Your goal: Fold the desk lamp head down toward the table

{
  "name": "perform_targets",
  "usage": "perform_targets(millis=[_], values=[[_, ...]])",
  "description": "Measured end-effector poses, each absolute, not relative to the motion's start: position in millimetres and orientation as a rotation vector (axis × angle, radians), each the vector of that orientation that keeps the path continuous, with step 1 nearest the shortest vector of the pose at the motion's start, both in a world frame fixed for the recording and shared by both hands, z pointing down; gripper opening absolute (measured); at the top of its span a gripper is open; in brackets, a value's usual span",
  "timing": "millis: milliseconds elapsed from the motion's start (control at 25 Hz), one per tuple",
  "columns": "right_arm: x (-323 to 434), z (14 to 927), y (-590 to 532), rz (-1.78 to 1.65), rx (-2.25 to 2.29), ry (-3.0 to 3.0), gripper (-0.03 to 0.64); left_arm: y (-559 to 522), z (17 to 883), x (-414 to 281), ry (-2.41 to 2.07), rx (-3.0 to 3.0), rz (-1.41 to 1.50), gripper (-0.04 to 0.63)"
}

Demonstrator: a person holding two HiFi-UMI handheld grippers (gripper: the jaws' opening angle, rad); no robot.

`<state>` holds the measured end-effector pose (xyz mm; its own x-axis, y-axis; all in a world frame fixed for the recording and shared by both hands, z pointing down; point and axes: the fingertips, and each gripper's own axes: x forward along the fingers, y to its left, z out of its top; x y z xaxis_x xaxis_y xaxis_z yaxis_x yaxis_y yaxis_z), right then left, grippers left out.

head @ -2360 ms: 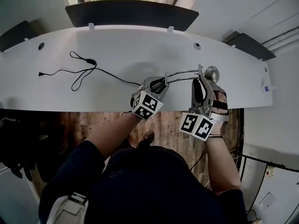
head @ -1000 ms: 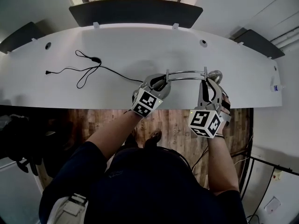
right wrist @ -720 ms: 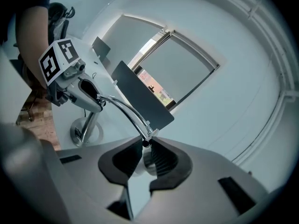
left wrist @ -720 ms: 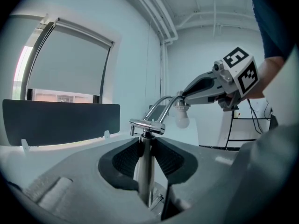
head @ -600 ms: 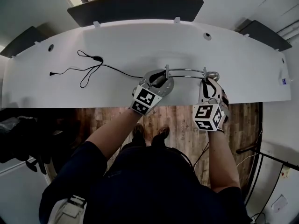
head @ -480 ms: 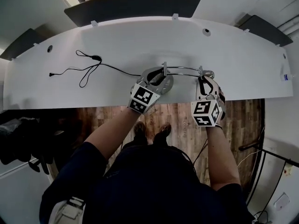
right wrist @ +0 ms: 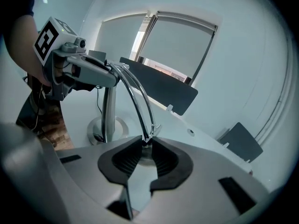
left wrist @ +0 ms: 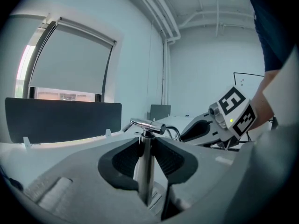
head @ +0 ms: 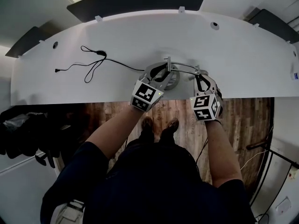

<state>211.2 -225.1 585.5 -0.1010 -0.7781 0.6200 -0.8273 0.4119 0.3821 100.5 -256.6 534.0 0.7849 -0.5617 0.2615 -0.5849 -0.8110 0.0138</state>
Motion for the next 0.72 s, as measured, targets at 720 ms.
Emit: perform_targets(millis=[720], values=[[183,625,-232,0.172,1.353,-1.939,0.075,-258,536,99,-0.979,2.856,0.397,0.106]])
